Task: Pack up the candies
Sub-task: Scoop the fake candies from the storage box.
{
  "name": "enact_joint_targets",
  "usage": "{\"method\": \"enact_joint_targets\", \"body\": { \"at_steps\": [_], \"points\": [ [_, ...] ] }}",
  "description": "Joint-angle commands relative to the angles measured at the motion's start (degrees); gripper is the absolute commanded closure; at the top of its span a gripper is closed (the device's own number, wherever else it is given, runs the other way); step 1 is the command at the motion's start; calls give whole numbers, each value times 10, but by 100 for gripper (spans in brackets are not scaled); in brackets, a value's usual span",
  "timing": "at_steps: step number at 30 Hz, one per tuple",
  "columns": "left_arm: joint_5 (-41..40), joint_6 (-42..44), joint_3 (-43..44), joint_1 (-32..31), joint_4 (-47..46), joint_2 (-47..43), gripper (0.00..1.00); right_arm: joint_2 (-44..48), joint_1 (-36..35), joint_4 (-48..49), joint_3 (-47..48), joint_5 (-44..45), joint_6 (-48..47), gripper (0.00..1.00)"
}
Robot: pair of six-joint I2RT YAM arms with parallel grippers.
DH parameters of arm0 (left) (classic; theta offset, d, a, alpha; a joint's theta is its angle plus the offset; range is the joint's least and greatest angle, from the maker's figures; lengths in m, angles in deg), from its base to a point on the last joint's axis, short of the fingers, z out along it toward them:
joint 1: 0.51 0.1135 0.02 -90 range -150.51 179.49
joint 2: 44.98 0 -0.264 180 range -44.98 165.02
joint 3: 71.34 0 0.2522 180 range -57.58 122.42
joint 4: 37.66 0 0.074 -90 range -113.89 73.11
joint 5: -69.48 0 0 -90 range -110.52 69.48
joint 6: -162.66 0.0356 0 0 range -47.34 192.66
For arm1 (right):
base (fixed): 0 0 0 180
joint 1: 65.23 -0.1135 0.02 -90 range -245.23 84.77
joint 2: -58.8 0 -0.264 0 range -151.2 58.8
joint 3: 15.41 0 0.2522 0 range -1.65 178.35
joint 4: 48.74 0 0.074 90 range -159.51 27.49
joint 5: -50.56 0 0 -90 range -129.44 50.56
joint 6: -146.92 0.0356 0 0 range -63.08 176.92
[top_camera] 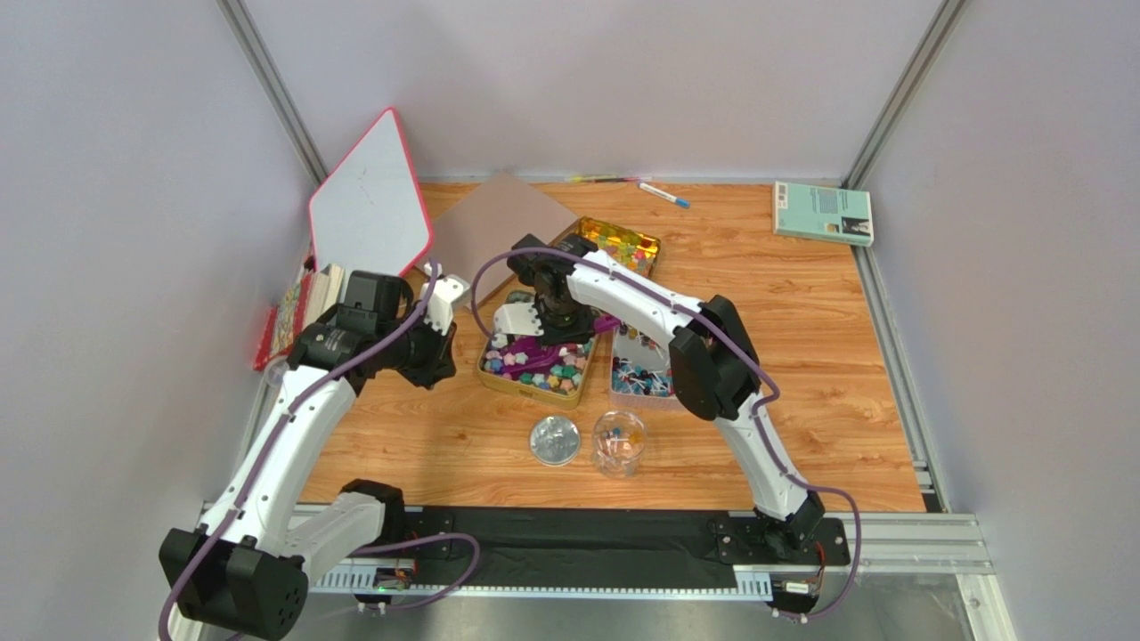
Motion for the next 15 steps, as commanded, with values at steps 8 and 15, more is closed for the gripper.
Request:
{"method": "enact_joint_targets", "body": {
  "at_steps": [8, 15],
  "points": [
    [-8, -3, 20, 21, -11, 18, 100, 111, 41, 112, -121, -201, -25, 100],
    [-18, 8, 30, 25, -5, 27, 100, 136, 62, 137, -166, -248, -11, 100]
  ]
}}
